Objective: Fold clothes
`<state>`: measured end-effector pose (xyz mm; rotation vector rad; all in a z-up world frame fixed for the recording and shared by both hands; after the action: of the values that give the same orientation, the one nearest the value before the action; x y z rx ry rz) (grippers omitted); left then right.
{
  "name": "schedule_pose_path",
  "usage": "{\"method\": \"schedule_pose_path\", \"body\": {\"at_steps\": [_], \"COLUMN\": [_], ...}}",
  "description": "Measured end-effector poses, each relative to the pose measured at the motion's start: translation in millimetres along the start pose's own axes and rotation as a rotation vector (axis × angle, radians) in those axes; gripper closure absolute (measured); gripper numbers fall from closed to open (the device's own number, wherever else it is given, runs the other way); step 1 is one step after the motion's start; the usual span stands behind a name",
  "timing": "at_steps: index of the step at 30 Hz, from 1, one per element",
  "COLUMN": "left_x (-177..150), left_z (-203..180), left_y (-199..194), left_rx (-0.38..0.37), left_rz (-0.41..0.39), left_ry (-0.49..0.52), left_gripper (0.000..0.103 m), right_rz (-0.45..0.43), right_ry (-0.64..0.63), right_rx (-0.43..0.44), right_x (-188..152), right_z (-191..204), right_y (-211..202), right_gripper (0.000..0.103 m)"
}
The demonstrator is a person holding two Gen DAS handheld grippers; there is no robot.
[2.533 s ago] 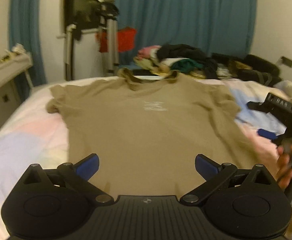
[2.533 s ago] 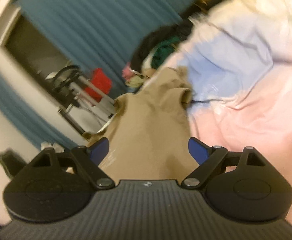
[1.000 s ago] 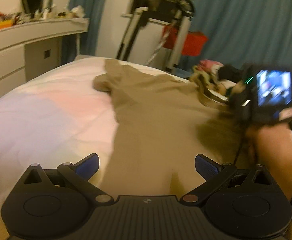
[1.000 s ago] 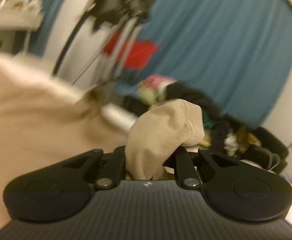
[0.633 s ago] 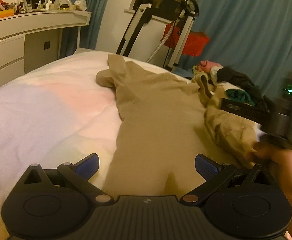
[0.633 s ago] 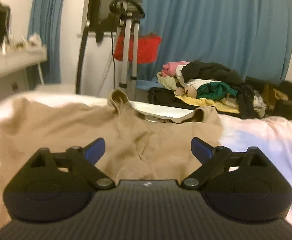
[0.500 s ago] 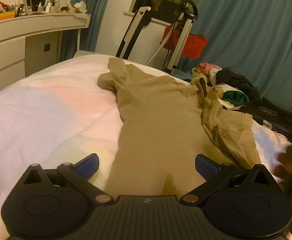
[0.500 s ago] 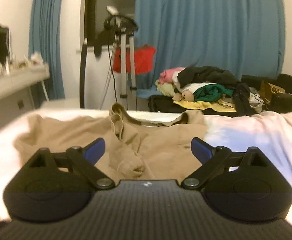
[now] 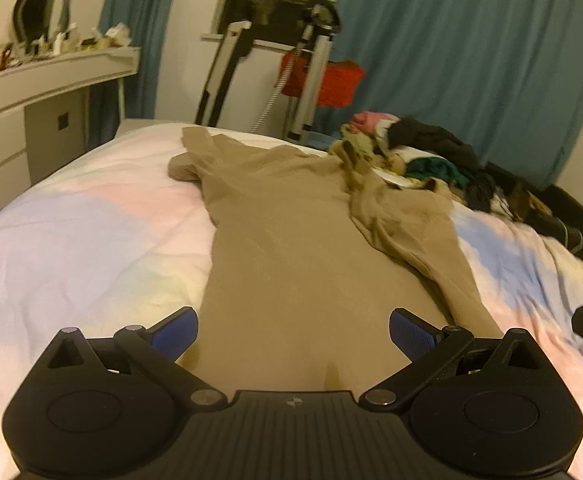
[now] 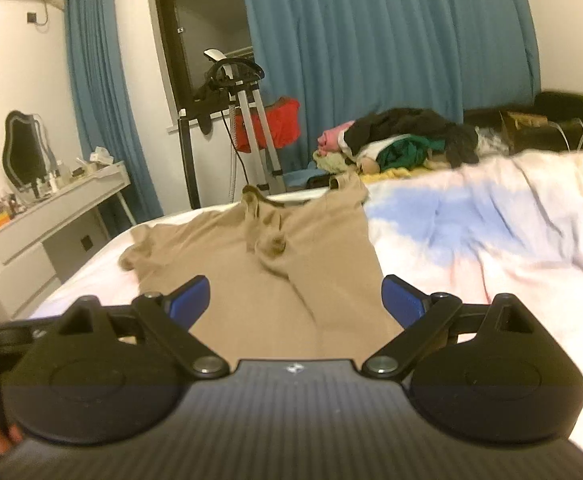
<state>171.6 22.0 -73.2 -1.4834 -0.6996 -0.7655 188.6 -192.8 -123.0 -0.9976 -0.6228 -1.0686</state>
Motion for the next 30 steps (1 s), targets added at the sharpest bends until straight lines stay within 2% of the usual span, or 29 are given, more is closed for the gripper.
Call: {"method": "schedule_pose_path", "body": {"at_steps": [4,8,18,24,27,30], "left_x": [-8,-19,-33,-40,-41,-44], "left_z": [-11,-18,-51,-85,-99,-117], "left_y": [-8,-6,17,51,63,75], "left_rx": [-0.029,-0.068,-0.241,-0.415,-0.531,-0.631], "left_rz": [0.032,0.094,0.152,0.224,0.219,0.225], "left_ry": [0.027,0.007,-0.06,-0.07,-0.11,-0.135], "left_gripper": [0.0,0.0,0.003,0.018,0.02,0.024], "right_rz": [0.003,-0.003,0.01,-0.015,-0.043,-0.027], "right_ry": [0.075,0.112,0.258,0.357,0.414,0.5], "right_rx": [0.015,0.022,0.013,0.006,0.002,0.013], "right_x": [-7,-6,3,17,25,23], "right_z": [-14,-24,-64,-95,-115,-131], "right_y": [-17,-26,-31,-35,-39,-34], "right_gripper": [0.009,0.009,0.009,0.009,0.009,0.009]}}
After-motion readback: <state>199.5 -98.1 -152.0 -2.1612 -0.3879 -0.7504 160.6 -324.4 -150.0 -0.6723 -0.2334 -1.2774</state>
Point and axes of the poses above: each gripper's, at about its wrist camera, not at the fingertips, and y roughly the way its jaws point, z to its left, x to its top, the point moved 4 cm from there along y, roughly the way its jaws point, and after that the axes turned 13 degrees about y, right-handed, at the moved point
